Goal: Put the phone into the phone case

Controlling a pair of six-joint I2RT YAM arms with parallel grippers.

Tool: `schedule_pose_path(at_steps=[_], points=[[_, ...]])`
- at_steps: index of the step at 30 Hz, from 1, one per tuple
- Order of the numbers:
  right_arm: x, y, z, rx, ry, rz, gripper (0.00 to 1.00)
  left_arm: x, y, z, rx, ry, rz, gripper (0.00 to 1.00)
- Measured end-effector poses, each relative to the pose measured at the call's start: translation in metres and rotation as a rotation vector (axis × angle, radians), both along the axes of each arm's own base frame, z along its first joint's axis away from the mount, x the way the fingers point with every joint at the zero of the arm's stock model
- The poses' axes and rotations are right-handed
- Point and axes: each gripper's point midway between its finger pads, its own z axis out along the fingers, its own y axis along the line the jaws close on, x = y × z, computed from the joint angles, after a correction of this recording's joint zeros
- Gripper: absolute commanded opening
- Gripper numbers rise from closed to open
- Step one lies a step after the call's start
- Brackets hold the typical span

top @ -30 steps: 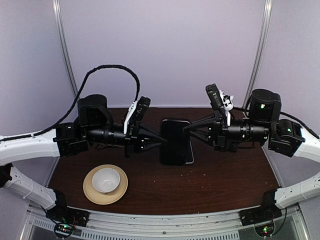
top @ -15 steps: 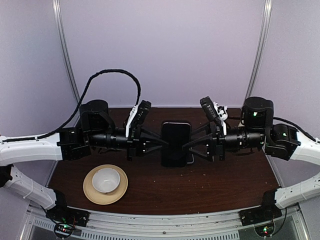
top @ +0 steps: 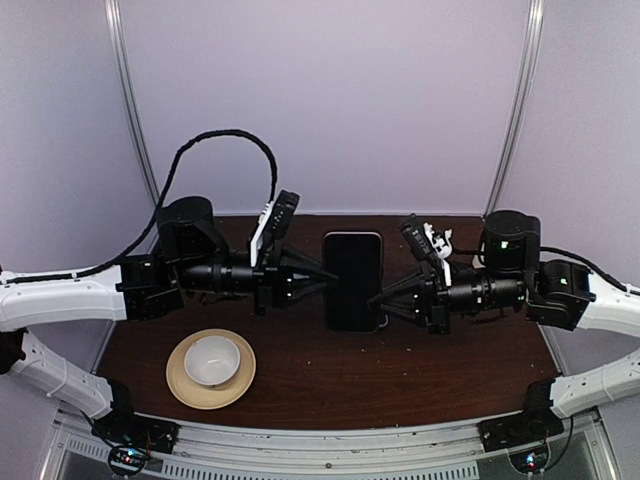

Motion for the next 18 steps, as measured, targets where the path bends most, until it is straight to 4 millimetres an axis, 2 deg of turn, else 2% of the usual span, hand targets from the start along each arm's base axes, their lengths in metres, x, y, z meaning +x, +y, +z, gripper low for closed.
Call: schedule_pose_path(at_steps=[1,2,3,5,7,10,12,14,18], points=[[0.001,0.000,0.000,-0.001,0.004,-0.004,0.00,0.001,0.000,0.000,0.001,-0.002,0.008,0.80],[0.003,-0.001,-0.001,-0.001,0.024,-0.017,0.00,0.004,0.000,-0.002,0.005,-0.005,0.024,0.92],[0.008,-0.004,-0.003,-0.011,0.042,-0.043,0.00,0.006,0.000,-0.004,0.015,-0.006,0.038,0.97],[0.024,-0.013,-0.010,-0.045,0.090,-0.118,0.00,0.017,0.000,-0.011,0.057,0.000,0.097,0.97],[0.052,-0.029,-0.021,-0.098,0.160,-0.229,0.00,0.030,0.000,-0.020,0.116,0.010,0.164,0.97],[0.101,-0.057,-0.043,-0.196,0.275,-0.399,0.00,0.061,0.004,-0.038,0.229,0.038,0.294,0.98],[0.133,-0.075,-0.067,-0.277,0.366,-0.496,0.00,0.086,0.013,-0.054,0.315,0.066,0.388,0.98],[0.156,-0.090,-0.094,-0.358,0.456,-0.557,0.00,0.109,0.026,-0.074,0.405,0.098,0.476,0.98],[0.184,-0.112,-0.154,-0.501,0.651,-0.592,0.00,0.129,0.051,-0.108,0.542,0.158,0.578,0.97]])
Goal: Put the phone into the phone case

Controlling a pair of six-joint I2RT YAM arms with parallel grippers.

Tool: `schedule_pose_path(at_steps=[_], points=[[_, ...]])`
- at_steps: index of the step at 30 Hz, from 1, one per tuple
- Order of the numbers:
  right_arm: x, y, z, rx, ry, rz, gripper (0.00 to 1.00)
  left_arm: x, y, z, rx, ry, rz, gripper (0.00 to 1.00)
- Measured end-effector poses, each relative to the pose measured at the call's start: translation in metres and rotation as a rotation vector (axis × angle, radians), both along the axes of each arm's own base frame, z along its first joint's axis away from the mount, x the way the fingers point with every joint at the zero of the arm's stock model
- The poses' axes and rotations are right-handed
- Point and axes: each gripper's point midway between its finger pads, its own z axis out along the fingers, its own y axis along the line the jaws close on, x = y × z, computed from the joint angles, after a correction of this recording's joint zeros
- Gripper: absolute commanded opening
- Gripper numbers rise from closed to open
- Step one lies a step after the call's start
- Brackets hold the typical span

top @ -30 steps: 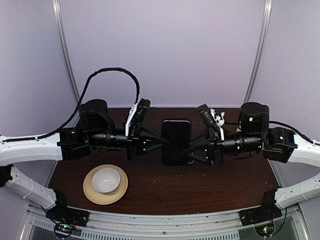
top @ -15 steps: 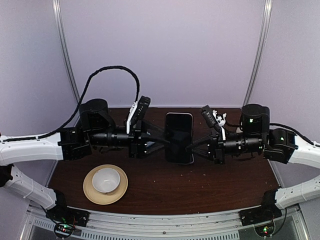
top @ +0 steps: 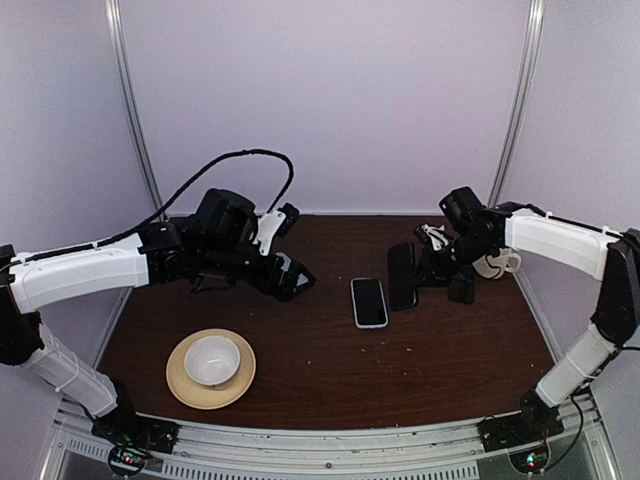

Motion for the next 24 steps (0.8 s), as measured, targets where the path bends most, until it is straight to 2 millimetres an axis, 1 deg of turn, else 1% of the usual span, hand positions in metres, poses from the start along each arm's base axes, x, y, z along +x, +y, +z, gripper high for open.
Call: schedule_pose_path(at_steps=[2,4,6,10,13,14,15,17,20,24], points=[[0.008,-0.005,-0.023,-0.027,0.092,0.002,0.00,0.001,0.008,-0.010,0.039,0.026,0.023,0.98],[0.015,-0.006,-0.038,-0.046,0.149,0.015,0.00,0.001,0.011,-0.015,0.058,0.036,0.035,0.98],[0.024,-0.004,-0.044,-0.050,0.183,0.034,0.00,0.001,0.014,-0.018,0.071,0.043,0.042,0.97],[0.033,0.000,-0.050,-0.021,0.216,0.056,0.00,0.002,0.017,-0.020,0.082,0.050,0.051,0.98],[0.036,-0.006,-0.062,-0.012,0.267,0.047,0.00,0.005,0.019,-0.020,0.083,0.050,0.061,0.97],[0.036,-0.009,-0.068,-0.014,0.287,0.045,0.02,0.005,0.020,-0.020,0.083,0.050,0.063,0.98],[0.036,-0.011,-0.074,-0.015,0.306,0.043,0.05,0.006,0.021,-0.020,0.083,0.050,0.065,0.98],[0.035,-0.015,-0.086,-0.020,0.345,0.038,0.15,0.007,0.022,-0.020,0.083,0.050,0.069,0.98],[0.041,-0.018,-0.092,-0.015,0.362,0.027,0.31,0.008,0.022,-0.020,0.083,0.051,0.070,0.97],[0.041,-0.029,-0.109,-0.088,0.371,0.024,0.41,0.009,0.023,-0.021,0.084,0.051,0.073,0.98]])
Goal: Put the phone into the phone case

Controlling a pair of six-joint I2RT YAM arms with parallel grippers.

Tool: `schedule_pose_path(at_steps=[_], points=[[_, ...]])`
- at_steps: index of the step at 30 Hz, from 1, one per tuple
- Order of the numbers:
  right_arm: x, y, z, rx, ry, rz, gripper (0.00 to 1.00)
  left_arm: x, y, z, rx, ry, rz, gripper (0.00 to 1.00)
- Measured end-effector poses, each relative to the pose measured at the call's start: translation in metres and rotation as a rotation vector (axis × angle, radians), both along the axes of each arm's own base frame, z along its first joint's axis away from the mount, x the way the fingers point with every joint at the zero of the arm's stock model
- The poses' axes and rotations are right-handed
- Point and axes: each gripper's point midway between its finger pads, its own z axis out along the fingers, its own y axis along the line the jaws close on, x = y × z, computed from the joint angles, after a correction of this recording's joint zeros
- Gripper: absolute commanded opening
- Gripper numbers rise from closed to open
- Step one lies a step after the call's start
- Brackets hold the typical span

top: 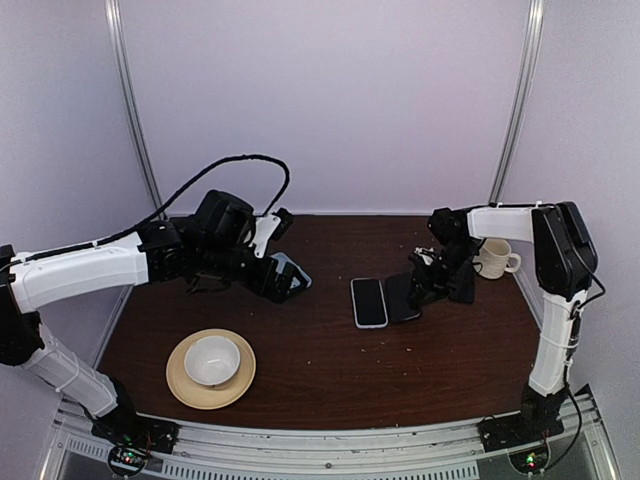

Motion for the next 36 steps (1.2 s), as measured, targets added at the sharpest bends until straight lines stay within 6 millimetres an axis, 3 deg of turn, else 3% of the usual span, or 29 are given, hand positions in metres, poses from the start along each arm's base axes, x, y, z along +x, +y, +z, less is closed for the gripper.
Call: schedule_pose_path(at_steps=[6,9,13,17,23,31,36], points=[[0.000,-0.022,-0.011,-0.146,-0.012,0.007,0.49,0.002,0.002,0.000,0.000,0.001,0.007,0.98],[0.001,-0.031,-0.013,-0.235,-0.038,0.020,0.41,0.002,0.002,0.000,-0.001,0.002,0.005,0.98],[-0.004,-0.029,-0.006,-0.289,-0.086,0.036,0.22,0.002,0.001,0.000,-0.003,0.005,0.002,0.98],[-0.012,-0.026,-0.004,-0.305,-0.100,0.024,0.17,0.001,0.001,0.000,-0.003,0.006,0.001,0.97],[-0.020,-0.028,-0.025,-0.339,-0.085,0.003,0.13,0.001,0.001,-0.001,-0.003,0.006,0.001,0.98],[-0.018,-0.029,-0.024,-0.442,-0.122,0.022,0.13,0.002,0.003,-0.005,0.007,0.014,0.004,0.97],[-0.017,-0.030,-0.016,-0.472,-0.131,0.036,0.21,0.022,0.008,-0.029,0.063,0.071,0.039,0.84]])
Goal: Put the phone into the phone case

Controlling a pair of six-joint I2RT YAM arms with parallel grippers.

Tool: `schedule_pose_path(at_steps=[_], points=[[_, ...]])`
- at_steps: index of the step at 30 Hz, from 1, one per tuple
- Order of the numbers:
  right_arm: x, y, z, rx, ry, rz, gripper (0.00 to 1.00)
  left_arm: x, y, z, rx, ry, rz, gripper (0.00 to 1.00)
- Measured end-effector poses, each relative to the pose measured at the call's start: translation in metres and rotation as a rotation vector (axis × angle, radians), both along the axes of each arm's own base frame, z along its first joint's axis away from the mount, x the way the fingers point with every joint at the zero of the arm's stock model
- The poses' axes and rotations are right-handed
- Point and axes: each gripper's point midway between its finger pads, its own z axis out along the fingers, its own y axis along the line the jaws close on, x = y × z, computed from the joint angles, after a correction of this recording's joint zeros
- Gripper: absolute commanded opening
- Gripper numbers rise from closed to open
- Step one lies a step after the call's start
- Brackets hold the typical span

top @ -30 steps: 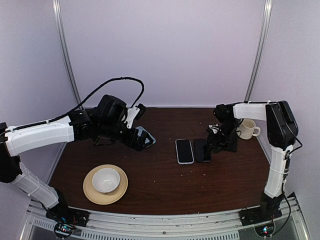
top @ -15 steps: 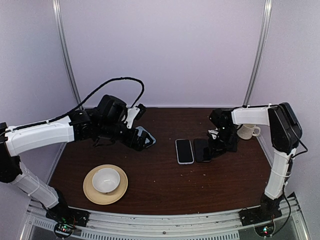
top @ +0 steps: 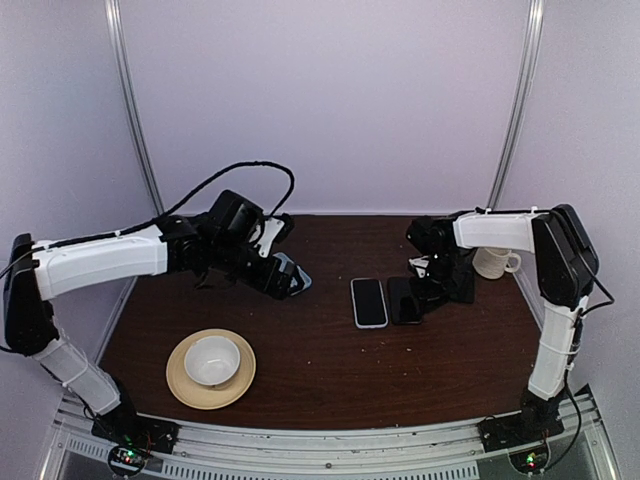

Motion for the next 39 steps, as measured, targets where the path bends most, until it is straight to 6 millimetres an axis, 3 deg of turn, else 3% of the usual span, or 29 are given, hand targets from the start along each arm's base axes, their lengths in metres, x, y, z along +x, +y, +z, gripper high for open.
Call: schedule_pose_path(at_steps=[5,10,13,16,19,21,22,24,25,34,37,39], points=[[0.015,0.010,0.030,0.035,-0.072,0.010,0.28,0.055,-0.017,-0.032,0.146,0.012,-0.016,0.71],[0.019,0.012,0.076,0.089,-0.180,0.012,0.32,0.109,-0.041,-0.070,0.300,-0.005,-0.050,0.82],[0.014,0.010,0.090,0.104,-0.210,0.013,0.32,0.125,-0.038,-0.103,0.371,0.036,-0.056,0.83],[0.004,0.006,0.088,0.101,-0.202,0.015,0.32,0.135,-0.025,-0.136,0.431,0.094,-0.060,0.79],[-0.009,0.001,0.079,0.094,-0.174,0.013,0.32,0.141,-0.016,-0.159,0.469,0.135,-0.071,0.60],[-0.016,-0.002,0.073,0.089,-0.153,0.009,0.32,0.145,-0.016,-0.163,0.474,0.140,-0.079,0.39],[-0.020,-0.003,0.069,0.085,-0.143,0.007,0.32,0.145,-0.017,-0.162,0.472,0.134,-0.094,0.25],[-0.024,-0.005,0.066,0.081,-0.132,0.005,0.32,0.142,-0.017,-0.164,0.482,0.137,-0.121,0.05],[-0.025,-0.004,0.066,0.081,-0.132,0.005,0.32,0.140,-0.020,-0.165,0.478,0.142,-0.133,0.00],[-0.031,0.009,0.092,0.113,-0.187,0.035,0.32,0.110,-0.026,-0.163,0.379,0.205,-0.236,0.00],[-0.032,0.012,0.100,0.111,-0.201,0.045,0.33,0.063,-0.016,-0.158,0.348,0.280,-0.318,0.00],[-0.036,0.016,0.105,0.111,-0.209,0.058,0.33,0.013,-0.009,-0.143,0.315,0.313,-0.426,0.00]])
